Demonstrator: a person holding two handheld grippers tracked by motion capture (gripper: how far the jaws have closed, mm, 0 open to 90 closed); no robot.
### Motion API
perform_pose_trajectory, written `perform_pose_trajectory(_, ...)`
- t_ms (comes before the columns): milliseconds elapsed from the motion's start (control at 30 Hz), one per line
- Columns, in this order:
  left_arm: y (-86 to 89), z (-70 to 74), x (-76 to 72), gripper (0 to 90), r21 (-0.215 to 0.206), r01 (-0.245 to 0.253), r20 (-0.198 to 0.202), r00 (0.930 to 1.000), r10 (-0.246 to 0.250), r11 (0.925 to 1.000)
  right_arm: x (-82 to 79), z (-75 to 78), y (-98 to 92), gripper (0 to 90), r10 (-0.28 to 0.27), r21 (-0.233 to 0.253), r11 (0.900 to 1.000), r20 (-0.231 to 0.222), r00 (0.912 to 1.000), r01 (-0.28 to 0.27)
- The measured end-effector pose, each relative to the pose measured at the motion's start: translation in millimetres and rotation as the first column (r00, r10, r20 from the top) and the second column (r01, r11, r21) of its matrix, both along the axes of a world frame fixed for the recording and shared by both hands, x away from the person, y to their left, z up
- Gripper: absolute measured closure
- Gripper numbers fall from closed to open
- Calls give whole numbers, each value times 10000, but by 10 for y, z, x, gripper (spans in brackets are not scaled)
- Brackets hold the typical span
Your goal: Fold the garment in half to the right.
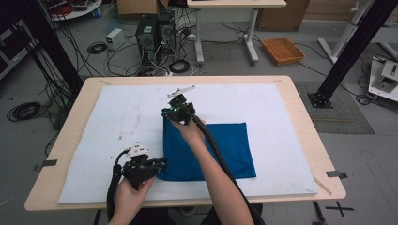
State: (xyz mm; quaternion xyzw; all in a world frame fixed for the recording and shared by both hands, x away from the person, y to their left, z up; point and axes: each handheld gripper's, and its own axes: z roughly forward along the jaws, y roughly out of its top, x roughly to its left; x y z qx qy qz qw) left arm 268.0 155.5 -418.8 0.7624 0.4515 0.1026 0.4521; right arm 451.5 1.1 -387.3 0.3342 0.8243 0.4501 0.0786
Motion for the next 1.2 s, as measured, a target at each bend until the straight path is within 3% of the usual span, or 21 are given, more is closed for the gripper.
perform_pose_trajectory(33,-101,69,6,846,-85,200,130,9997,-199,9998,-5,60,-147,889,-48,228,9997,12,10000,47)
perform_pose_trajectory(67,-101,69,6,846,-85,200,130,9997,-199,9998,-5,60,-147,889,-48,228,9997,12,10000,47)
perform_pose_trajectory(100,-213,127,40,846,-380,430,141,9990,-425,9984,-14,116,-302,889,-197,317,9993,98,9998,194)
perform_pose_trajectory(133,-213,127,40,847,-380,430,141,9990,-425,9984,-15,139,-386,888,-278,340,9991,180,9995,271)
perform_pose_trajectory(167,-352,171,79,847,-545,660,147,9978,-653,9963,-16,159,-475,888,-390,379,9986,226,9990,381)
perform_pose_trajectory(200,-352,171,79,847,-545,660,147,9978,-653,9963,-17,174,-565,888,-504,437,9978,212,9985,494)
perform_pose_trajectory(233,-519,196,109,847,-622,946,169,9955,-938,9936,-14,186,-656,888,-551,419,9976,181,9983,543)
perform_pose_trajectory(267,-519,196,109,847,-622,946,169,9955,-938,9936,-14,193,-741,888,-642,383,9972,122,9979,637)
perform_pose_trajectory(300,-693,202,135,847,-733,1243,149,9922,-1236,9895,-12,198,-826,888,-685,354,9971,142,9975,680)
perform_pose_trajectory(333,-693,202,135,847,-733,1243,149,9922,-1236,9895,-12,198,-826,888,-685,354,9971,142,9975,680)
perform_pose_trajectory(367,-855,190,161,847,-875,1493,151,9888,-1485,9849,-25,209,-987,887,-866,357,9957,181,9961,859)
perform_pose_trajectory(400,-855,190,161,847,-875,1493,151,9888,-1485,9849,-25,209,-987,887,-866,357,9957,181,9961,859)
perform_pose_trajectory(433,-992,171,194,847,-1006,1718,65,9851,-1720,9800,-40,209,-1142,887,-1016,337,9943,194,9946,1009)
perform_pose_trajectory(467,-992,171,194,847,-1006,1718,65,9851,-1720,9800,-40,209,-1142,887,-1016,337,9943,194,9946,1009)
perform_pose_trajectory(567,-1247,117,267,848,-1191,2014,-228,9784,-2055,9722,-70,187,-1425,887,-1403,328,9897,183,9899,1396)
perform_pose_trajectory(733,-1479,96,322,849,-1305,2214,-325,9733,-2273,9664,-69,135,-1682,887,-1743,287,9843,118,9846,1739)
perform_pose_trajectory(767,-1587,94,344,849,-1277,2330,-339,9704,-2390,9641,-58,95,-1815,887,-1897,238,9816,34,9818,1896)
perform_pose_trajectory(1033,-1967,16,429,850,-1294,2590,-507,9623,-2672,9572,-28,-25,-2167,887,-2303,-50,9731,-142,9730,2303)
perform_pose_trajectory(1200,-2120,-27,470,851,-1369,2692,-591,9584,-2792,9533,-33,-58,-2286,887,-2575,-313,9658,-57,9663,2572)
